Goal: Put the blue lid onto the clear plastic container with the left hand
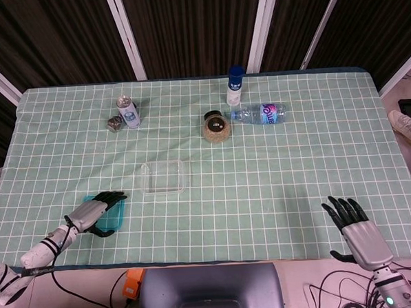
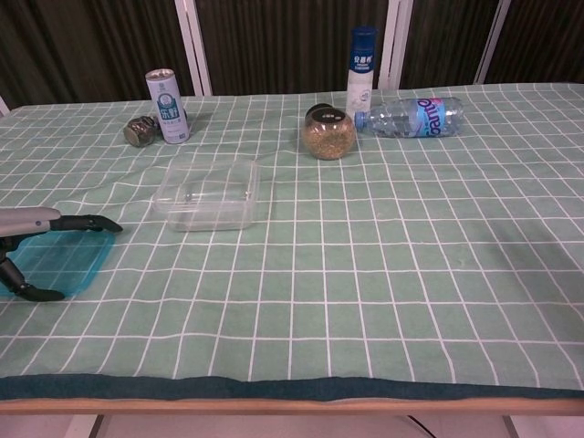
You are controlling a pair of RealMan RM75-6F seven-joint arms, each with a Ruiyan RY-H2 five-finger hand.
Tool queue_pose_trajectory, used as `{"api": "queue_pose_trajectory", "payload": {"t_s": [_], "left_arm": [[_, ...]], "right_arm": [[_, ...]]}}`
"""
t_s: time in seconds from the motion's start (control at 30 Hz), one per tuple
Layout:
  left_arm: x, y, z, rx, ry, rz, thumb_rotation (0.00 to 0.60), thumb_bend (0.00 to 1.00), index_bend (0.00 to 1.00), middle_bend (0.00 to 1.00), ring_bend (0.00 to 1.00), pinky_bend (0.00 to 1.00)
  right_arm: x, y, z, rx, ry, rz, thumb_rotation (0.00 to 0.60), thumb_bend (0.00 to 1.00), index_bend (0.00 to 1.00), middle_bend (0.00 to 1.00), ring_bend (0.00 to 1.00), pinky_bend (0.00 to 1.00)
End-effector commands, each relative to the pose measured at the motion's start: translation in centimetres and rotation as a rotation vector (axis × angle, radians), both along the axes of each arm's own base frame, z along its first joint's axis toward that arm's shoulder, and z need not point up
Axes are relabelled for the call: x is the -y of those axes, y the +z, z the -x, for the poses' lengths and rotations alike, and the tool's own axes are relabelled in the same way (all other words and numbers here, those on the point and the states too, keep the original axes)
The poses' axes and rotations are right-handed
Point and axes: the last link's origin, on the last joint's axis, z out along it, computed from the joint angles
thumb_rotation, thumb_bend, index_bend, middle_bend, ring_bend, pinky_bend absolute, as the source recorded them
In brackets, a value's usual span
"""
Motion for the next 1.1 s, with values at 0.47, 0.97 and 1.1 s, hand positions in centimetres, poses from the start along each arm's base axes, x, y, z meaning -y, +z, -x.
{"api": "queue_pose_trajectory", "payload": {"t_s": [0.47, 0.97, 1.1], "left_arm": [[-0.3, -0.1, 1.0, -0.014, 0.039, 0.015, 0.600, 0.24, 0.00, 0.00, 0.00, 0.02], [0.0, -0.6, 0.6, 0.021, 0.039, 0.039, 0.600, 0.26, 0.04, 0.22, 0.58, 0.75], [0.2, -0.5, 0.2, 0.028, 0.025, 0.042, 0.600, 0.27, 0.18, 0.32, 0.66, 0.84]], "right_arm": [[0.1, -0.3, 0.0, -0.008, -0.003, -0.010, 0.600, 0.22, 0.00, 0.00, 0.00, 0.00], [0.0, -0.2, 0.0, -0.003, -0.002, -0.010, 0.600, 0.22, 0.00, 0.00, 0.00, 0.00], [0.0, -0.2, 0.0, -0.001, -0.001, -0.011, 0.600, 0.22, 0.00, 0.00, 0.00, 0.00]]}}
